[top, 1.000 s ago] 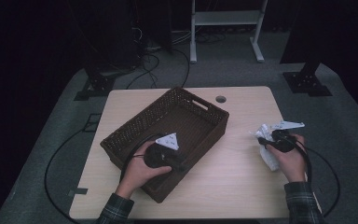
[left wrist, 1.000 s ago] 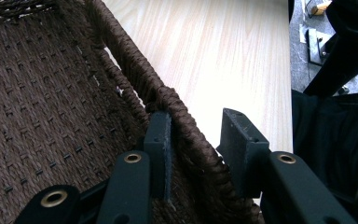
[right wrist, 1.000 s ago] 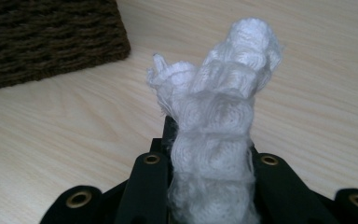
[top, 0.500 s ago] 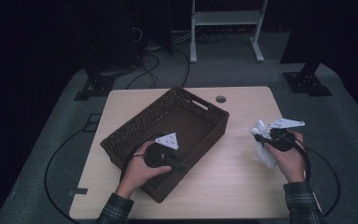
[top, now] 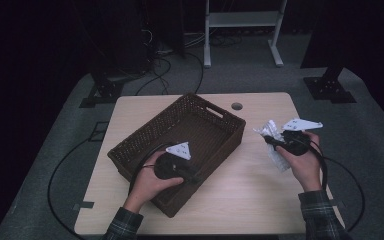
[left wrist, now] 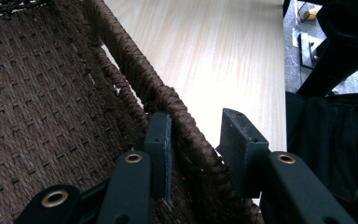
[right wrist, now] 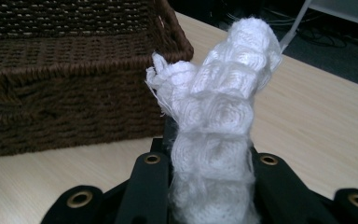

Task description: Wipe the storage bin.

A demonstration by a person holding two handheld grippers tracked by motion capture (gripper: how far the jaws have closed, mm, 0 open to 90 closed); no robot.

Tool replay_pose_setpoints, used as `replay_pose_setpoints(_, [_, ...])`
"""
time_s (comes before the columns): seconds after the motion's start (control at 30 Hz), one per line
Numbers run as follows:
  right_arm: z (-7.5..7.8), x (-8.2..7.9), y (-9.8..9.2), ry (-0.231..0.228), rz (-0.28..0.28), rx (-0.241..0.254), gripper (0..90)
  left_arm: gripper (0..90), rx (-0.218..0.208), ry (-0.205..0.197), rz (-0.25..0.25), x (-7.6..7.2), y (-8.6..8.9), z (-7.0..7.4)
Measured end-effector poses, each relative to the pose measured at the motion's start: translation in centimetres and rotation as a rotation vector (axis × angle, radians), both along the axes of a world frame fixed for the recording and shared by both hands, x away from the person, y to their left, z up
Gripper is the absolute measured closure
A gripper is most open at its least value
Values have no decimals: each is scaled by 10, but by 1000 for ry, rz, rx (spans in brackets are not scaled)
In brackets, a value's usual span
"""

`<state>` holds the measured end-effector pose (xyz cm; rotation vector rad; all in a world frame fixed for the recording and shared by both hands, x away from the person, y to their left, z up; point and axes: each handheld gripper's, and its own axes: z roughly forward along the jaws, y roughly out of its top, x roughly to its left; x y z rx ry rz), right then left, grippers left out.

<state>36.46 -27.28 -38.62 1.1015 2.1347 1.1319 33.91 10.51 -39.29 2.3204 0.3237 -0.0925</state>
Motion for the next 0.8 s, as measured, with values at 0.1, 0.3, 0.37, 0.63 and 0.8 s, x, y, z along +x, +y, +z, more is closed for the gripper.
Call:
replay_pose_setpoints(0.1, [2,6,7,-6,17,8,750,639,1,0,0,0,0,0])
replay_pose_setpoints(0.3, [2,19,20,-2,49,14,749,641,-1,16,-2,1,0,0])
replay_pose_setpoints(0.37, [1,23,25,1,60,1,750,642,-2,18,-3,2,0,0])
replay_pose_setpoints(0.63, [1,32,33,6,75,3,749,642,-2,19,-2,2,0,0])
replay_pose_setpoints(0.8, [-1,35,35,10,76,2,748,642,-3,19,-2,2,0,-1])
